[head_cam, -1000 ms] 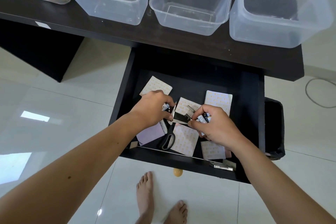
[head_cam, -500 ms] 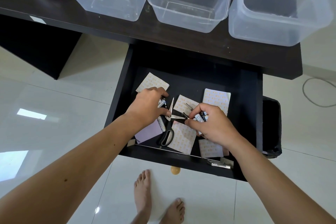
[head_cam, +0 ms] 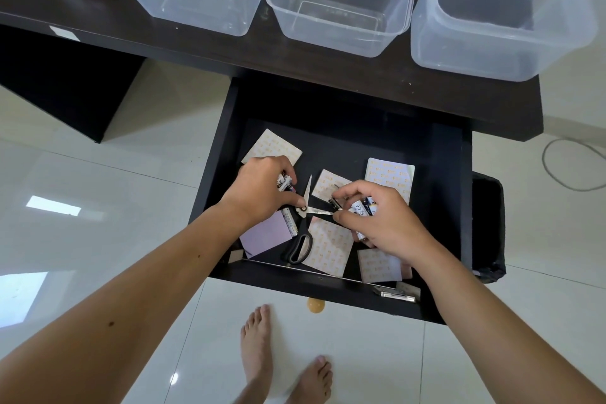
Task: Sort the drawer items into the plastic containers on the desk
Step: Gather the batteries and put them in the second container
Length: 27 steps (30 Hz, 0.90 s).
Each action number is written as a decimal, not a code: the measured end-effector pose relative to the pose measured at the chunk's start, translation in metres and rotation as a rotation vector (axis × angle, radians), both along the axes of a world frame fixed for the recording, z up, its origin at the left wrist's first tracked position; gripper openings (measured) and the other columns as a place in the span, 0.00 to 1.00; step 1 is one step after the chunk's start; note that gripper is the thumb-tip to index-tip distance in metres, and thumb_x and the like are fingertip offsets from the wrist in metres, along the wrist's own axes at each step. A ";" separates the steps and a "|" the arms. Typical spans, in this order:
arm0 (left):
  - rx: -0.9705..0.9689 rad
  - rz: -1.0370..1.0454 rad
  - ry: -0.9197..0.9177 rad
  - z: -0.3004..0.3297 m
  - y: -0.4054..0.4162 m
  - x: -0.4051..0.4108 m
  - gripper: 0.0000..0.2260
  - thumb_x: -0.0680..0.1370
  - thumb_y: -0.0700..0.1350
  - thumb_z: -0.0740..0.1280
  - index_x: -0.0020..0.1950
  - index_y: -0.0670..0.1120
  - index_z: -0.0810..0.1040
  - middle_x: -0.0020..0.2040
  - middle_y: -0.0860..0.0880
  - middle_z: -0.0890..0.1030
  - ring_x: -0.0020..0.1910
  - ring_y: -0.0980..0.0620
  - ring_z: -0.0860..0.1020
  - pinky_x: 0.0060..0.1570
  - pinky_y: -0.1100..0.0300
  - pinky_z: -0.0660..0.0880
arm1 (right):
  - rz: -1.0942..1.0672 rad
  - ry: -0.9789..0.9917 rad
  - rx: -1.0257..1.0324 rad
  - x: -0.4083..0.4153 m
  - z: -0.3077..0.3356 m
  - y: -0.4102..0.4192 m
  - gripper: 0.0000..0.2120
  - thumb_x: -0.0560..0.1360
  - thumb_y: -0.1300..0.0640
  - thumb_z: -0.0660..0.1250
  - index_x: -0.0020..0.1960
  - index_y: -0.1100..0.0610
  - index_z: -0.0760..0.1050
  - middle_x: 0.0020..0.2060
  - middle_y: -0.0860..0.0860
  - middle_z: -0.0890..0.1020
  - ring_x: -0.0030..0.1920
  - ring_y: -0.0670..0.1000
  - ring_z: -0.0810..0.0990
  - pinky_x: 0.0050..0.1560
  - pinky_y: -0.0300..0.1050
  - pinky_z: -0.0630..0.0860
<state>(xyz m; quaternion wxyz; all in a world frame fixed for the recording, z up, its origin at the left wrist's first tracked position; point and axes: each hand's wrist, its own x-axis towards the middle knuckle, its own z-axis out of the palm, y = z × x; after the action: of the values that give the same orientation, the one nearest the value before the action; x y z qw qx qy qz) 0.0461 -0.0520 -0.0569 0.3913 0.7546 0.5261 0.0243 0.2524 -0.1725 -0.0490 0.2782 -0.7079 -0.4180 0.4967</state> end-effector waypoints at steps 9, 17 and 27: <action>0.038 -0.107 -0.004 -0.001 0.005 -0.012 0.12 0.73 0.54 0.80 0.45 0.52 0.79 0.41 0.52 0.81 0.35 0.56 0.77 0.35 0.65 0.70 | -0.054 0.255 -0.007 0.000 0.004 0.004 0.16 0.77 0.66 0.76 0.56 0.47 0.86 0.42 0.53 0.80 0.30 0.49 0.78 0.26 0.41 0.71; -0.036 0.010 -0.278 0.020 0.001 -0.020 0.07 0.82 0.52 0.71 0.58 0.58 0.86 0.44 0.65 0.82 0.39 0.63 0.81 0.41 0.68 0.77 | -0.060 0.360 -0.044 -0.010 0.008 0.012 0.14 0.75 0.72 0.75 0.57 0.58 0.84 0.36 0.52 0.83 0.35 0.54 0.85 0.24 0.41 0.72; -0.275 0.181 -0.714 0.049 0.008 -0.054 0.04 0.83 0.43 0.69 0.55 0.43 0.80 0.36 0.54 0.81 0.32 0.54 0.73 0.27 0.62 0.66 | 0.258 -0.151 -0.035 -0.050 0.001 0.036 0.15 0.67 0.45 0.85 0.45 0.48 0.82 0.38 0.53 0.85 0.27 0.49 0.81 0.31 0.45 0.78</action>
<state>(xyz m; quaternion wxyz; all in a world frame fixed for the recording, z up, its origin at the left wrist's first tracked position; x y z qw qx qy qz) -0.0081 -0.0437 -0.0083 0.6436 0.5896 0.4199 0.2488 0.2021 -0.1367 -0.0481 0.1674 -0.6887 -0.5164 0.4807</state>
